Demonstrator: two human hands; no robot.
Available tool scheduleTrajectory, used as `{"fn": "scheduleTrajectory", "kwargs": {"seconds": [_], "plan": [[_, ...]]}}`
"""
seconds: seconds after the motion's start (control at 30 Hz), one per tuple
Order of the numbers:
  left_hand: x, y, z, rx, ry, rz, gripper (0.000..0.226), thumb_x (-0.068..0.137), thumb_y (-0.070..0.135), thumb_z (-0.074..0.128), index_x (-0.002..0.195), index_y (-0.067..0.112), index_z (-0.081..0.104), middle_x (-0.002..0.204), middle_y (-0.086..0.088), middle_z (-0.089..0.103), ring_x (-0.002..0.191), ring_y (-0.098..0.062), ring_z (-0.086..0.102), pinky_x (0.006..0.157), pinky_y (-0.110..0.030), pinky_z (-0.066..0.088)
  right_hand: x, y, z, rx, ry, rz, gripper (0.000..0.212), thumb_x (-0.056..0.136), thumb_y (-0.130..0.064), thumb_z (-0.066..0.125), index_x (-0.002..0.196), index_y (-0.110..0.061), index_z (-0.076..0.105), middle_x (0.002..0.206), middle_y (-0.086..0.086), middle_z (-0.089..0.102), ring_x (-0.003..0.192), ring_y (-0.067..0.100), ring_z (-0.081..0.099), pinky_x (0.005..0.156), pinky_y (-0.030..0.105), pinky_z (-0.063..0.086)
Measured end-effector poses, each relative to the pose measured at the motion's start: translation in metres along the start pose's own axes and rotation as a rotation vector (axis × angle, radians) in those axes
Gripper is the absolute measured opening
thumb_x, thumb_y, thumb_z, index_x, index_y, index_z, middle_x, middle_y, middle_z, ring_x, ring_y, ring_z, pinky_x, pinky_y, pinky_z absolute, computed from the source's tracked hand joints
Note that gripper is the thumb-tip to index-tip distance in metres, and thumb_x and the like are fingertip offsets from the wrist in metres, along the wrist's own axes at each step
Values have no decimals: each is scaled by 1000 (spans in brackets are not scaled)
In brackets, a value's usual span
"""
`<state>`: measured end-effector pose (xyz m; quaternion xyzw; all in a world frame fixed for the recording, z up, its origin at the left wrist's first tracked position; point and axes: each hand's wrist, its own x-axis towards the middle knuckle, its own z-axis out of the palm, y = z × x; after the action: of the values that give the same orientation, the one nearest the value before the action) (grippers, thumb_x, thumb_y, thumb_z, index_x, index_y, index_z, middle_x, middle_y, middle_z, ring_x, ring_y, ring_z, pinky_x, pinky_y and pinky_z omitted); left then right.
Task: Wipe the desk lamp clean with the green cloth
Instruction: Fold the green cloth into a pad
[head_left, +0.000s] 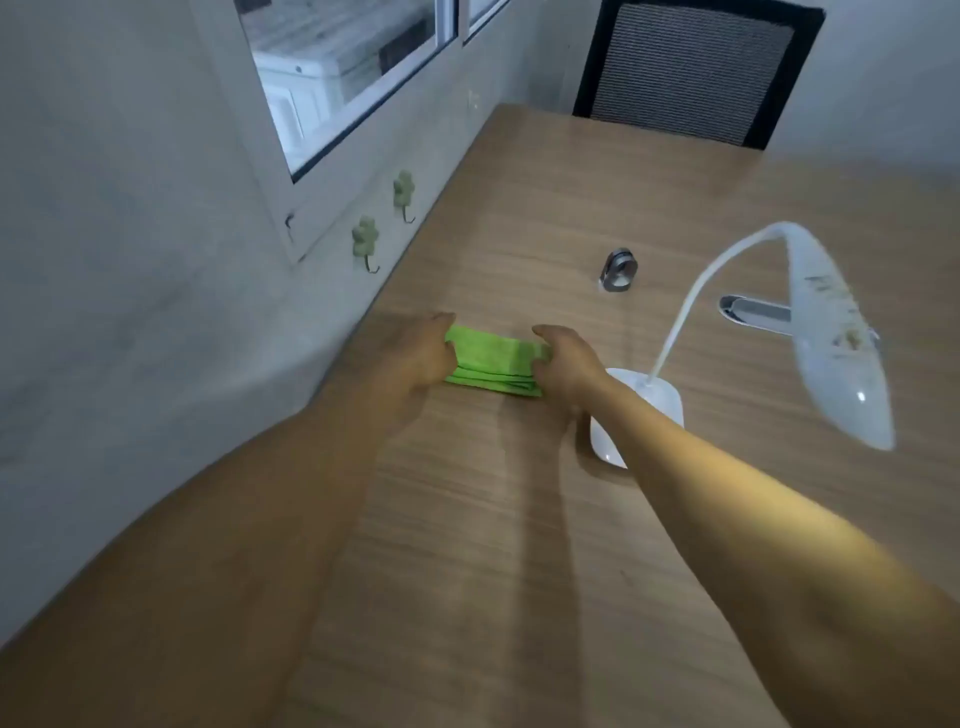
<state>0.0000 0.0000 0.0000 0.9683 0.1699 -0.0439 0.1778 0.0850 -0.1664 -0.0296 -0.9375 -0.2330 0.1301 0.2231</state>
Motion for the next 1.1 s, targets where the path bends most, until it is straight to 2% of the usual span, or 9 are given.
{"fn": "scheduleTrajectory", "kwargs": {"seconds": [0.13,0.3,0.4,0.5,0.63,0.77,0.87,1.0,1.1], "plan": [[19,-1,14,-63,-121,-3,62,93,11,42,150,10,17,160,-9,17,147,-24,18,118,-26,17,7,3,4,-49,-98,10,67,87,-12,56,146,-8,27,154,16,28,143,28,26,117,32,26],[28,-2,20,-49,-173,-32,72,88,8,47,151,14,13,159,-10,17,144,-27,24,116,-31,26,8,3,5,-69,-111,34,66,88,-12,55,146,-8,25,149,18,36,137,32,35,111,33,33],[28,-2,21,-16,-152,-43,68,84,12,54,147,9,28,151,-14,25,138,-31,31,112,-36,33,5,2,6,-60,-79,28,65,85,-8,57,145,-8,30,144,18,37,134,34,35,109,35,34],[23,-1,18,12,-88,-37,54,78,13,59,130,6,49,135,-18,37,127,-33,38,103,-38,41,-2,-2,7,-20,-37,28,65,82,-4,58,142,-8,34,140,17,36,127,34,44,105,36,42],[5,-1,11,-56,-34,-44,45,72,8,61,117,7,56,128,-17,41,116,-33,48,95,-37,47,-19,-9,3,33,-5,43,55,80,-5,60,133,-7,45,134,14,37,112,33,55,95,35,48],[-21,1,-7,-62,10,-29,41,74,8,61,114,11,61,123,-12,58,110,-29,57,78,-25,43,-41,-17,-6,108,26,42,33,79,-5,60,112,-5,62,119,18,48,100,34,59,77,26,47],[-43,3,-19,-128,14,-21,36,73,6,62,109,8,65,114,-13,66,103,-27,61,70,-22,38,-64,-21,-16,192,21,64,12,75,-3,59,85,-5,67,85,15,59,78,27,57,58,22,37],[-71,9,-26,-246,19,-27,27,71,1,63,97,5,68,99,-15,69,89,-25,60,68,-21,37,-100,-21,-25,464,2,150,5,76,-5,59,76,-10,59,67,7,52,63,20,48,51,25,36],[-91,19,-26,-333,-92,-44,20,73,-2,61,90,4,69,83,-10,61,79,-18,55,63,-24,39,-129,-19,-35,667,-13,258,12,83,-6,54,78,-17,56,65,-1,49,60,15,45,46,18,38]]}}
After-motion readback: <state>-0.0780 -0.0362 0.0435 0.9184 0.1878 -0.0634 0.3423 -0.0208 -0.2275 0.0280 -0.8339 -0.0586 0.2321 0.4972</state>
